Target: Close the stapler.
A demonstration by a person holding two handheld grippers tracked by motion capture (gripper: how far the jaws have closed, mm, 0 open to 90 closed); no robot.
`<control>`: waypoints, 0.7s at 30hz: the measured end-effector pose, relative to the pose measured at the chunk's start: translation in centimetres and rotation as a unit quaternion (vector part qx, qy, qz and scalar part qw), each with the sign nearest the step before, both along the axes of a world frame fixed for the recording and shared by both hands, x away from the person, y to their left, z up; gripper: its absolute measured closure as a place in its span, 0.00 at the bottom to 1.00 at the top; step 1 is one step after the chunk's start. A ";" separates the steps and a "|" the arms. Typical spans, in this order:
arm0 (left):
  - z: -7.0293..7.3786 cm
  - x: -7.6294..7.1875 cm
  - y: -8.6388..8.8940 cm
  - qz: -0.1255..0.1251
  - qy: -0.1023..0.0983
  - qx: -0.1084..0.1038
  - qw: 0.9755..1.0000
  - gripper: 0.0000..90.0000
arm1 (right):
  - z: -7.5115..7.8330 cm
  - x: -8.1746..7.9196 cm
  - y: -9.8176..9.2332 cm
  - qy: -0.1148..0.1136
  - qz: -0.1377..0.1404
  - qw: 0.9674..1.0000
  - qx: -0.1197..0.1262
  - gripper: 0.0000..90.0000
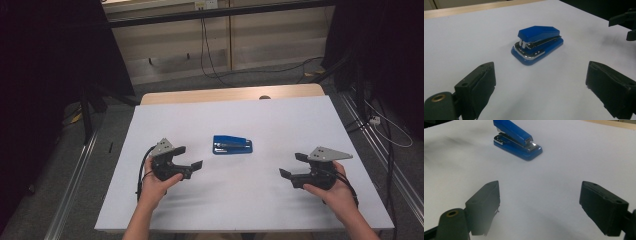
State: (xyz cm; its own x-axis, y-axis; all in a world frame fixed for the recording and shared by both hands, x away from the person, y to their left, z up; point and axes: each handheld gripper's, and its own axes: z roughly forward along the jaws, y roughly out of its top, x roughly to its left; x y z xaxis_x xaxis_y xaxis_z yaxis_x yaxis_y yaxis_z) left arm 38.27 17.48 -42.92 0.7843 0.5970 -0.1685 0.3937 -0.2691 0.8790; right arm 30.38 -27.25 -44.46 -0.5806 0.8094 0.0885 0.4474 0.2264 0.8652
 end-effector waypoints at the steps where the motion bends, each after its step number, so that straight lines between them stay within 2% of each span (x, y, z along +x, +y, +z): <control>1: 0.0 -0.1 0.2 0.000 0.000 0.000 1.000 0.11 | 0.0 -0.1 0.0 0.001 -0.001 1.000 0.000 0.19; 18: -0.2 -2.4 4.3 0.022 -0.009 0.014 1.000 0.13 | -0.4 -2.6 -1.3 0.000 -0.006 1.000 0.002 0.17; 21: -0.5 -2.6 4.8 0.026 -0.004 0.019 0.999 0.12 | -0.6 -2.9 -1.5 0.003 -0.003 1.000 -0.003 0.17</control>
State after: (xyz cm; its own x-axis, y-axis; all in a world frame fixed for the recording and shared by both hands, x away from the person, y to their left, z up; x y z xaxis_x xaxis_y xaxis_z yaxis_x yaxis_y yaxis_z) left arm 35.65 22.25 -43.37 0.7536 0.6423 -0.1398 0.4014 -0.2812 0.8716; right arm 27.47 -28.72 -45.07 -0.5751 0.8135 0.0863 0.4537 0.2294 0.8612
